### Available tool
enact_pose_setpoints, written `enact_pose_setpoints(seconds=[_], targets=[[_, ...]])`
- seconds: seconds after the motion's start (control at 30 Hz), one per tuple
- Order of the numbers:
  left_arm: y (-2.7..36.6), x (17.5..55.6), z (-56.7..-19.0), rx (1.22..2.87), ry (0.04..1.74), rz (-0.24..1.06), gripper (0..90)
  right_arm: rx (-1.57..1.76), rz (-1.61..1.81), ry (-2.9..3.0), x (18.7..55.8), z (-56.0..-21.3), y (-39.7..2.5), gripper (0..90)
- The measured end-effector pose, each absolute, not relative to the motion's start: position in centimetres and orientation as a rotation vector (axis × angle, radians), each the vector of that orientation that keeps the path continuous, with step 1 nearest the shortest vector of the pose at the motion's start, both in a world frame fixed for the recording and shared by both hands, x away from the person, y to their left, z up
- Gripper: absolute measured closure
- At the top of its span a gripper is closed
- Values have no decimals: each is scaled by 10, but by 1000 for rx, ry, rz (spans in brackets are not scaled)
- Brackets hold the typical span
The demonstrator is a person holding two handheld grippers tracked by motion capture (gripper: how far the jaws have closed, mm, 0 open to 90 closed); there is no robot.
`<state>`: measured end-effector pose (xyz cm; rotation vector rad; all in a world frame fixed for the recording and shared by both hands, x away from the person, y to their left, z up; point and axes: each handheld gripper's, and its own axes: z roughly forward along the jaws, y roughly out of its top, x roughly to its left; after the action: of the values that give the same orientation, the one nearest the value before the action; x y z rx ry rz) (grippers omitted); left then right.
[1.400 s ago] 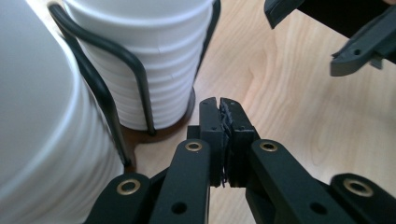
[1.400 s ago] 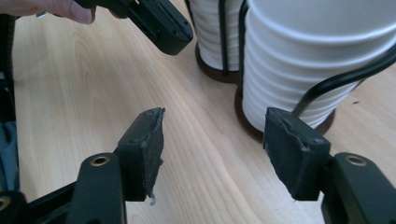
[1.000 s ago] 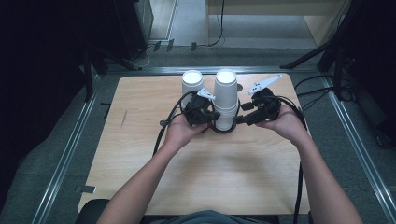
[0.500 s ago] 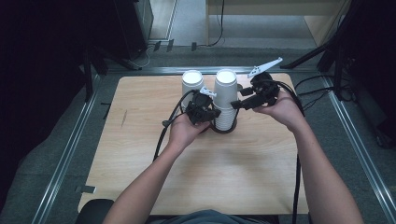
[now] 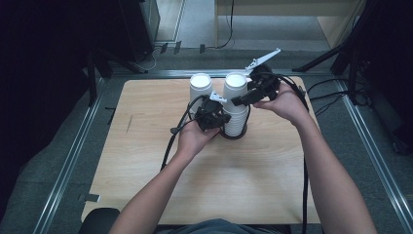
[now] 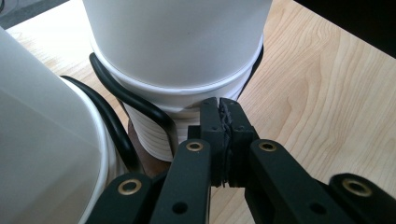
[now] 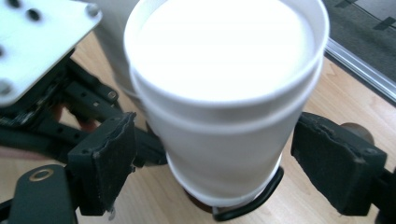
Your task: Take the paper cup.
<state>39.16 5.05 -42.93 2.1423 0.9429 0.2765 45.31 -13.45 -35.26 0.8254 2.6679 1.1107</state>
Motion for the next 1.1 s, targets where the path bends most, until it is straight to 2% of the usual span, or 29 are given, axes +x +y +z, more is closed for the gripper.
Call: enact_pose_setpoints(seconds=[0.3, 0.6, 1.1], targets=[[49, 390, -429, 2136, 949, 296, 893, 863, 1110, 2656, 467, -350, -118, 137], [47, 388, -428, 2132, 947, 320, 895, 840, 1044, 2612, 463, -347, -107, 211], [46, 387, -429, 2141, 938, 321, 896, 794, 964, 2630, 461, -342, -101, 223]])
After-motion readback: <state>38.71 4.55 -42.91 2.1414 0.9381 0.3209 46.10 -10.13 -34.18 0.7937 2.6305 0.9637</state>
